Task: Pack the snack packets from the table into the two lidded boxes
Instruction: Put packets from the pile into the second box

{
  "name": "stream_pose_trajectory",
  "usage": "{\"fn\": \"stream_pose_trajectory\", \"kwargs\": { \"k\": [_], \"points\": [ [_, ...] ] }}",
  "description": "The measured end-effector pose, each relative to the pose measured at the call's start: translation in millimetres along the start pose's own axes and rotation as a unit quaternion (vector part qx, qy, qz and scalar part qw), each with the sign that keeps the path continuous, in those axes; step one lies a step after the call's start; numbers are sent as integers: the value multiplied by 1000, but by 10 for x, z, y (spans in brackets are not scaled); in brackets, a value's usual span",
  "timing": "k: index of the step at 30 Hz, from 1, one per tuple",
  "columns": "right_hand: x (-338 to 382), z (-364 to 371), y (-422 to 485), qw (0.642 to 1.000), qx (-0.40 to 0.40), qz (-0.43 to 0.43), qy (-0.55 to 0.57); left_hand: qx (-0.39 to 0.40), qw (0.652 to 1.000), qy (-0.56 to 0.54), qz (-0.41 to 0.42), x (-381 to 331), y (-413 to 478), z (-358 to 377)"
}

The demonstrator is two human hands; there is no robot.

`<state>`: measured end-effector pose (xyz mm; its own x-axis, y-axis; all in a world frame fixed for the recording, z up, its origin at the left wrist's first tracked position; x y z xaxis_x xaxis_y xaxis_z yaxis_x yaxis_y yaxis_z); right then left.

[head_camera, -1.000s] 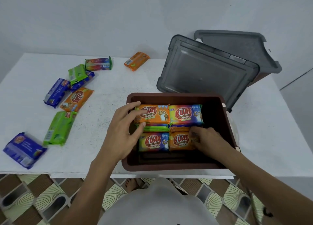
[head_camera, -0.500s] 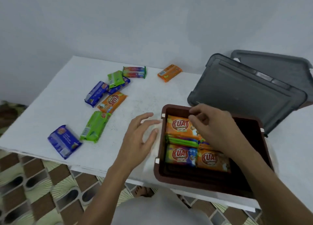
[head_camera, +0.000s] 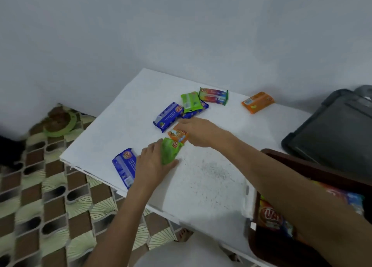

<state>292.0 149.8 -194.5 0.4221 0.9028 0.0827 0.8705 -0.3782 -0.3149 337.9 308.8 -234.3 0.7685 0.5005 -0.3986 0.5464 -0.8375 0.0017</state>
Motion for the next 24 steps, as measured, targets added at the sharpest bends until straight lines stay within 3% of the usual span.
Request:
{"fn": "stream_pose_trajectory", "kwargs": {
  "k": [3,10,16,20,24],
  "points": [
    [65,146,240,997,19,-27,-70,-16,1000,10,18,8,46,73],
    [8,258,305,996,27,-20,-81,-20,999,2,32,75,57,113],
    [-472,-44,-119,990,20,84,108,-64,989,-119,60,-63,-43,-89],
    [-836,-338,-729,945,-41,106,306,-145,948,-259,120,-443,-127,-397],
    [-1073,-472,-1508,906,-93,111,399,-174,905,-348,170,-975,-197,-645]
  ]
}}
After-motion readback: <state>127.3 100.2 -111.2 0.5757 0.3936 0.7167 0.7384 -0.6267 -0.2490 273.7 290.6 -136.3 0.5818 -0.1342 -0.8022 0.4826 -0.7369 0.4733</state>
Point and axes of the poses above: each hand's wrist, its own y-axis towards the middle knuckle, its own z-axis out of the palm, x = y × z, the point moved 6 cm from there along y, towards the middle knuckle, and after that the axes turned 14 degrees about z, right-handed, at the moved point
